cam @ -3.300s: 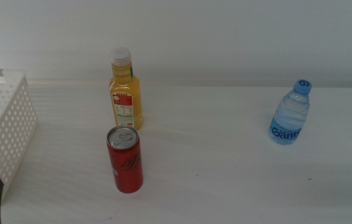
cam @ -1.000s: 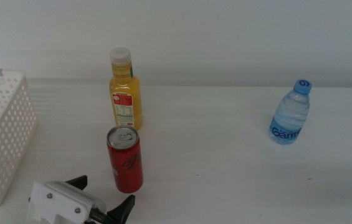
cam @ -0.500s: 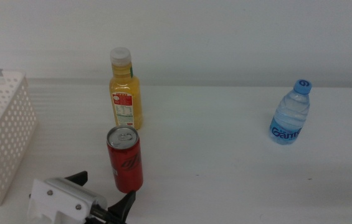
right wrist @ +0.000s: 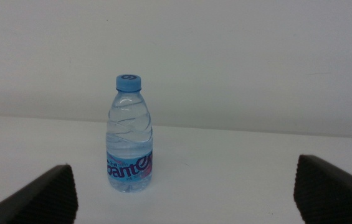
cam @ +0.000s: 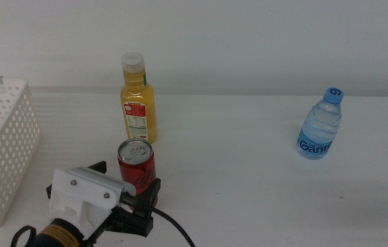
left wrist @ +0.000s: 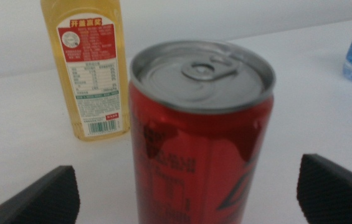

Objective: Use arms to grab the bottles and put them into the dustbin to the left of the table.

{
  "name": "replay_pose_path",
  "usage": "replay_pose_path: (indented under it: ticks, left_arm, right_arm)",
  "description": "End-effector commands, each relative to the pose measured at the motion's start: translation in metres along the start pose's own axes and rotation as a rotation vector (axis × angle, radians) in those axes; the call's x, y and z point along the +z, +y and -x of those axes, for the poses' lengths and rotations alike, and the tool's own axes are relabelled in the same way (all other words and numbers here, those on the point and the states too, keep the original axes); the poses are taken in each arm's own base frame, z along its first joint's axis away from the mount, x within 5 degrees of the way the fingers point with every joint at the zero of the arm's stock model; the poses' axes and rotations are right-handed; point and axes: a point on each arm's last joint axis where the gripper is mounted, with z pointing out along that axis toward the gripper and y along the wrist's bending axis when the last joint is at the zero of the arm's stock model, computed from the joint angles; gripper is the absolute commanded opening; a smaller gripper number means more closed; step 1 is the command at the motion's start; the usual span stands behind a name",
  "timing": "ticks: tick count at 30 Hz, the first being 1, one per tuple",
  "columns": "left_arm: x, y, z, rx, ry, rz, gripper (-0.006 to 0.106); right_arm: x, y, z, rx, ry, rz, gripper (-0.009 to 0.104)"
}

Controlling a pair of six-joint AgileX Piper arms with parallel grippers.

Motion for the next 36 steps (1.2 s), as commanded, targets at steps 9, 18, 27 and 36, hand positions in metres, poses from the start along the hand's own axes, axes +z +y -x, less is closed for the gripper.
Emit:
replay_pose_path:
  ticks: [9,18,27,36]
  left_arm:
    - [0.008,-0.001,-0.001,-0.011,0.034,0.033,0.094]
    - [0.024,-0.004,-0.006,-0.027,0.019,0.035,0.094]
    - [0.041,-0.007,-0.01,-0.027,0.043,0.036,0.094]
    - [0.053,-0.009,-0.013,-0.035,0.046,0.048,0.094]
  right_arm:
    - [0.0,0.001,-0.012,-0.005,-0.007,-0.009,0.093]
    - [0.0,0.001,-0.012,-0.005,-0.007,-0.009,0.093]
    - [0.0,0.001,-0.012,-0.005,-0.007,-0.009,0.093]
    - [0.0,0.001,-0.012,-0.005,-0.007,-0.009,0.093]
